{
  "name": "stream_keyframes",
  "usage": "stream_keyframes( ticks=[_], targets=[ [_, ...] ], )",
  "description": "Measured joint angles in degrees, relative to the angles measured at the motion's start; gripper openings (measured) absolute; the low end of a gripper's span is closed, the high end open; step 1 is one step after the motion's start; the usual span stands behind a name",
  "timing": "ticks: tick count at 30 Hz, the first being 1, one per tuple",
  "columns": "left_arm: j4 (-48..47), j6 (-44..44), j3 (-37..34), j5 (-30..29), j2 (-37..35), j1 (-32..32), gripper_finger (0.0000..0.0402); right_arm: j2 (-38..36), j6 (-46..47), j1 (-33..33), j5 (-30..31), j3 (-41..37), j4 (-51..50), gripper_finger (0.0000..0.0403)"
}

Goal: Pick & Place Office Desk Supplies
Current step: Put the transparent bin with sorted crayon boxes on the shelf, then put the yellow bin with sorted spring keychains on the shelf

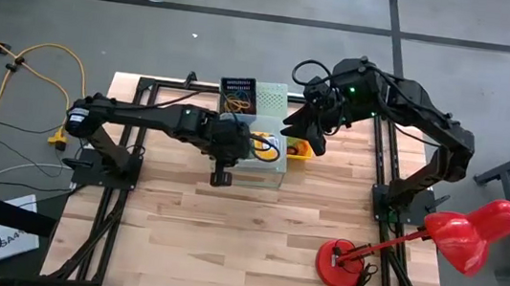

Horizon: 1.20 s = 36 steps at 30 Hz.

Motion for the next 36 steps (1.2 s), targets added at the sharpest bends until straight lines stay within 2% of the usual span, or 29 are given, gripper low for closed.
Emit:
stream_keyframes(
  ticks=[10, 20, 26, 32, 36],
  targets=[
    [-0.32, -0.08, 0.00, 0.04, 0.82, -0.11, 0.0003, 0.02, 0.00, 0.00, -0.08, 0.00, -0.02, 0.0150],
    [0.03, -0.05, 0.00, 0.04, 0.75, -0.11, 0.0059, 0.02, 0.00, 0.00, -1.43, 0.00, -0.02, 0.0150],
    [1.17, 0.85, 0.50, 0.04, -0.11, -0.13, 0.0067, 0.04, 0.00, 0.00, -1.31, 0.00, -0.04, 0.0150],
    [3.55, 0.85, 2.01, -0.02, -4.76, -0.43, 0.0067, 0.04, 0.00, 0.00, -0.90, 0.00, -0.11, 0.0150],
    [3.24, 1.09, 2.01, -4.39, -8.48, -1.55, 0.0067, 0.04, 0.00, 0.00, -0.19, 0.00, -0.13, 0.0150]
  ],
)
